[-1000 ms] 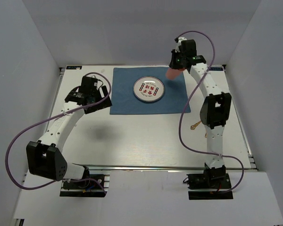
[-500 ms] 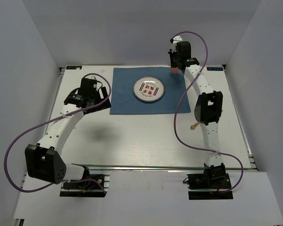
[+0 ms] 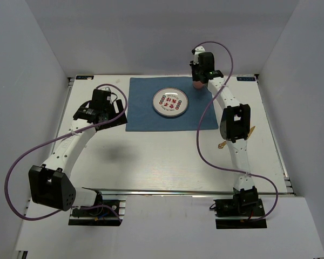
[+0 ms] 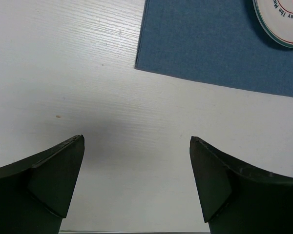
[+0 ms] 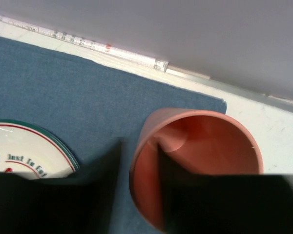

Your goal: Set the dinner table for one person

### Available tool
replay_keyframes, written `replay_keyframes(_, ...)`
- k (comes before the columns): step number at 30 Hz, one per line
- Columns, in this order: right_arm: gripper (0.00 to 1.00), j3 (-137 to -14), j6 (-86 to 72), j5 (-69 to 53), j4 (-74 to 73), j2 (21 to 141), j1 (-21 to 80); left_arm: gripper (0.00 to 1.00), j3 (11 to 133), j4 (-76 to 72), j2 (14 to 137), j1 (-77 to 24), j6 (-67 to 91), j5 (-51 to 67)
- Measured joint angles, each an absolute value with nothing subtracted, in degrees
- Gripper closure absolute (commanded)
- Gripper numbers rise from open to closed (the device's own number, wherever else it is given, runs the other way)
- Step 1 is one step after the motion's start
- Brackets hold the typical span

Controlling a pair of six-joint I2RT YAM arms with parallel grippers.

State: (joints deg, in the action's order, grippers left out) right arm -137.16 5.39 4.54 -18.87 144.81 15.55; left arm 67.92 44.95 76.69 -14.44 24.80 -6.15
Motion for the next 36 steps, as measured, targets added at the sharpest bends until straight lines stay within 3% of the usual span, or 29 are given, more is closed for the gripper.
replay_keyframes(3,0.11,-137.16,5.17,4.58,-17.76,144.81,15.55,0.02,67.92,44.93,76.69,-14.44,24.64,-5.89)
replay_keyframes(15,0.11,-139.00,3.31,5.96,-11.94,144.22,15.35,0.02,67.11,44.42,76.71,-14.44,24.18,-5.34)
replay_keyframes(20,0.11,-133.93,-0.73,10.02,-13.28,135.92,14.61,0.02,67.07,44.75,76.71,-14.44,24.47,-6.50)
replay_keyframes(24,0.11,-122.67,-8.84,13.78,-16.47,120.22,13.04,0.02,67.16,46.22,76.38,-14.41,26.81,-11.33)
replay_keyframes(29,0.11,-96.57,-20.25,21.61,-16.88,95.92,9.61,0.02,67.92,49.67,74.94,-14.31,31.83,-19.59)
replay_keyframes(36,0.11,-67.26,-32.58,28.73,-21.04,85.43,7.29,0.02,64.71,50.89,68.64,-14.22,32.86,-23.03)
